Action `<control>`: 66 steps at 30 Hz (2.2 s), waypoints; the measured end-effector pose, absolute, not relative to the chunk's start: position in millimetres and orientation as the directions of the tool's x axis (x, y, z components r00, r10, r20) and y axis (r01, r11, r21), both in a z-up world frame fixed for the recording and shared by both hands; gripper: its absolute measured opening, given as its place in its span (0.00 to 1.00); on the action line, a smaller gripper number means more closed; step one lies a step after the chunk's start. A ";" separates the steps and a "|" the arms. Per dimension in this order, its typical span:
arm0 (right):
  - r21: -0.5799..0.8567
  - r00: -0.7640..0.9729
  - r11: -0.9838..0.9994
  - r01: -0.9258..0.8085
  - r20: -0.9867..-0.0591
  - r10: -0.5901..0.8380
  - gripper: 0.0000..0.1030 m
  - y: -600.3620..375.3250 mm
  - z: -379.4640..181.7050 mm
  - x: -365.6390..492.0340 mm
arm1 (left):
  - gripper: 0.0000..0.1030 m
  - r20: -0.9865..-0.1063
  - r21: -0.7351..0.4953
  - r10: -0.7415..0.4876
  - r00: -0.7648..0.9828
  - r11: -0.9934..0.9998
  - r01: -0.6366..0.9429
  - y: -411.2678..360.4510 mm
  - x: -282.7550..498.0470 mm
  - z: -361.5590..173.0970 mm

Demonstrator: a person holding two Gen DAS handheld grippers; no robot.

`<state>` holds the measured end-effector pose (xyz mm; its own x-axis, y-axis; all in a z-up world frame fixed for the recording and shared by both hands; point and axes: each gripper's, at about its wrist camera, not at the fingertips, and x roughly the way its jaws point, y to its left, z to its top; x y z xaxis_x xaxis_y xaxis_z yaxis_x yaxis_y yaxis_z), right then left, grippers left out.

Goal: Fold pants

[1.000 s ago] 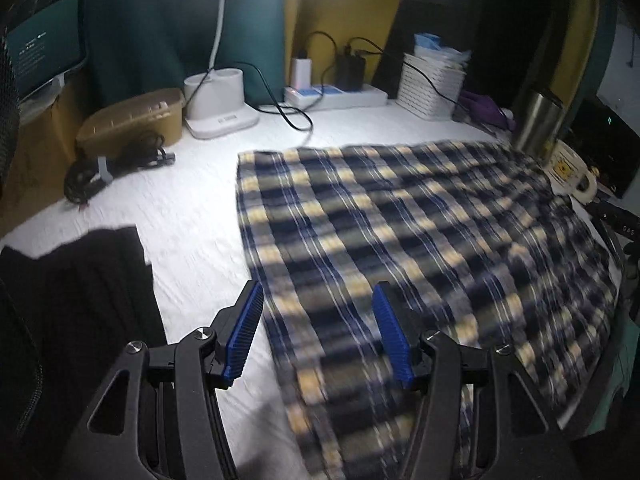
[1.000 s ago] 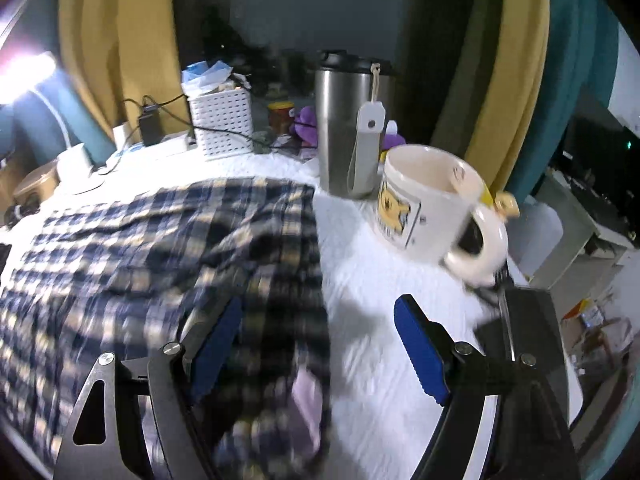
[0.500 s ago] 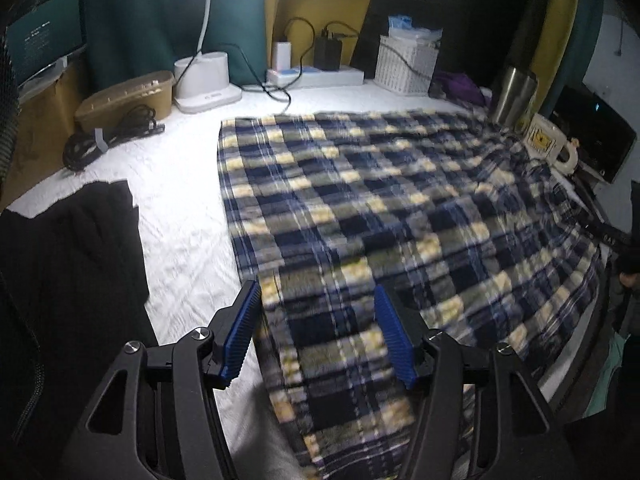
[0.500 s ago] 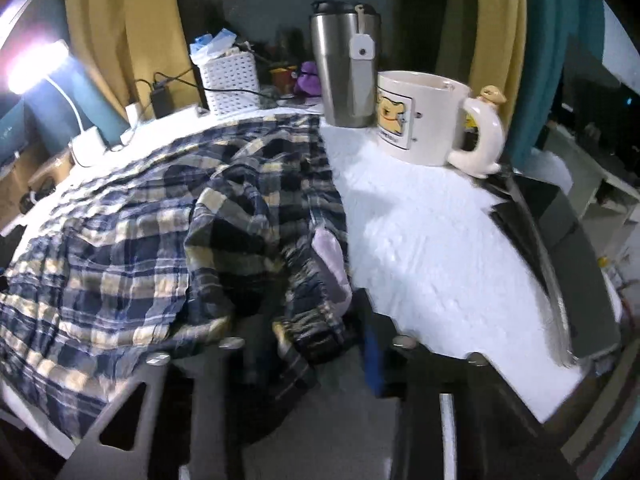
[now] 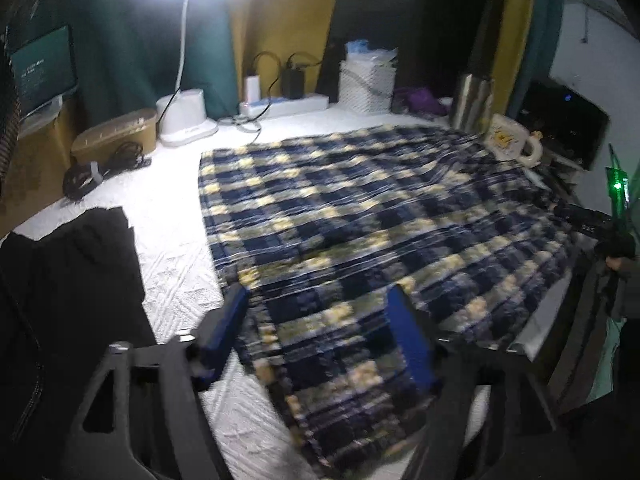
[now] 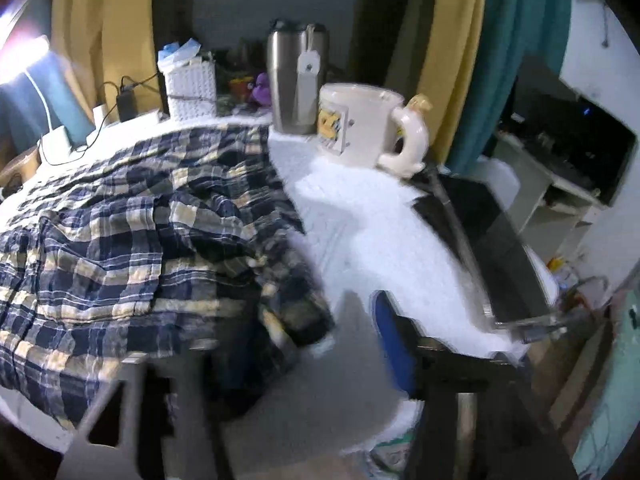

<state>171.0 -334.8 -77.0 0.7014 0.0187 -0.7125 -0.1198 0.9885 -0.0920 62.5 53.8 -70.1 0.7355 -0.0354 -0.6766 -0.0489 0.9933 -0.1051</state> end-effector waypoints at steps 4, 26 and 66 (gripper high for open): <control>-0.111 0.730 0.984 -0.142 -0.683 0.028 0.78 -324.4 -65.1 143.9 | 0.79 -0.669 -0.096 -0.090 0.737 0.995 0.034 37.6 53.8 -72.0; -0.435 0.753 0.758 -0.486 -0.649 0.110 1.00 -143.9 -93.1 51.5 | 0.79 -0.654 -0.180 -0.205 0.728 0.977 0.112 22.2 27.4 -96.8; -0.151 0.642 0.804 -0.575 -0.693 0.329 1.00 -151.7 -76.0 78.5 | 0.07 -0.584 -0.066 -0.146 0.799 0.989 0.133 21.4 38.0 -49.3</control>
<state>78.5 -151.7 -76.0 0.6416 0.3291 -0.6929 -0.5755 0.8037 -0.1511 38.0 21.4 -49.3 0.7988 -0.1459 -0.5836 0.1326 0.9890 -0.0657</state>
